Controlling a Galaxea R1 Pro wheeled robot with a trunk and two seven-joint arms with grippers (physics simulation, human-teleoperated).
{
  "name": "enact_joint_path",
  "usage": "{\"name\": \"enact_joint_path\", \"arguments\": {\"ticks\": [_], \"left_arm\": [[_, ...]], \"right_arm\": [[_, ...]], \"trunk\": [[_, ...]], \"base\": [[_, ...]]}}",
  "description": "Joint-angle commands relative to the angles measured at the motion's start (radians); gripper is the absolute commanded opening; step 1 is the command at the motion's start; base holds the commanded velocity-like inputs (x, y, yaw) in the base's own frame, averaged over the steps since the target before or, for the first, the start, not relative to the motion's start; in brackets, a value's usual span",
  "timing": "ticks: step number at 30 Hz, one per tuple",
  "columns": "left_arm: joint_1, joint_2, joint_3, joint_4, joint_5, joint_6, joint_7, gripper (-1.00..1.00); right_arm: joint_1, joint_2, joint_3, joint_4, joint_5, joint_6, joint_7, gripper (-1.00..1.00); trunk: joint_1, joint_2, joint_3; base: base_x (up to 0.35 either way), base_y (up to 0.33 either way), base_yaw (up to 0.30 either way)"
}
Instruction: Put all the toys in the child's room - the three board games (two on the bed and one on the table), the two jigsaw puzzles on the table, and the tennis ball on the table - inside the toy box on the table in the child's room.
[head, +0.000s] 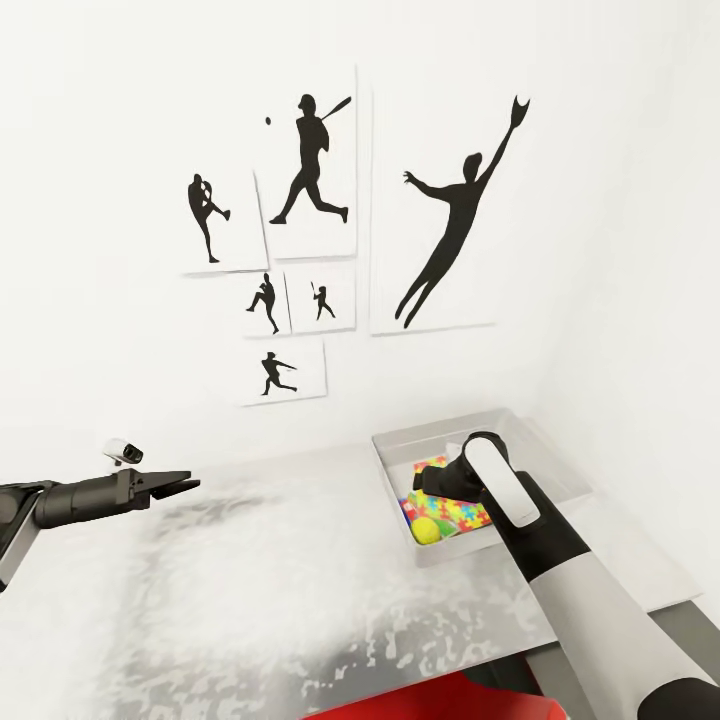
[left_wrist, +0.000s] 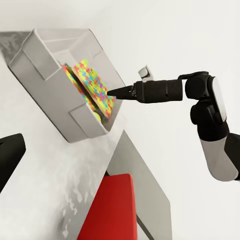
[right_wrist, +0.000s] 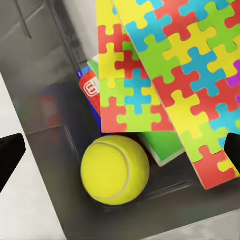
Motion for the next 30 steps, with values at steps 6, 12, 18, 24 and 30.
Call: {"name": "enact_joint_path", "arguments": {"ticks": [6,12,18,24,30], "left_arm": [[-0.001,0.000,0.000,0.000,0.000,0.011,-0.004,1.00],[-0.001,0.001,0.000,0.000,-0.001,0.011,-0.004,1.00],[-0.001,0.001,0.000,0.000,-0.001,0.010,-0.004,1.00],[-0.001,0.001,0.000,0.001,-0.002,0.009,-0.004,1.00],[-0.001,0.001,0.001,0.001,-0.002,0.009,-0.004,1.00]], "right_arm": [[0.000,-0.001,0.002,-0.001,-0.012,0.003,-0.010,1.00],[0.003,-0.001,0.002,-0.006,-0.013,0.003,-0.010,1.00],[0.008,-0.002,-0.001,-0.014,-0.013,0.003,-0.004,1.00],[0.010,-0.002,-0.003,-0.018,-0.013,0.003,-0.001,1.00],[0.015,-0.002,-0.003,-0.022,-0.012,0.003,0.012,1.00]], "trunk": [[0.001,-0.002,-0.002],[0.001,-0.002,0.005],[0.001,-0.002,0.014],[0.001,-0.002,0.024],[0.001,-0.002,0.034]], "base": [[0.000,0.000,0.000],[0.000,0.000,0.000],[0.000,0.000,0.000],[0.000,0.000,0.000],[0.000,0.000,0.000]]}}
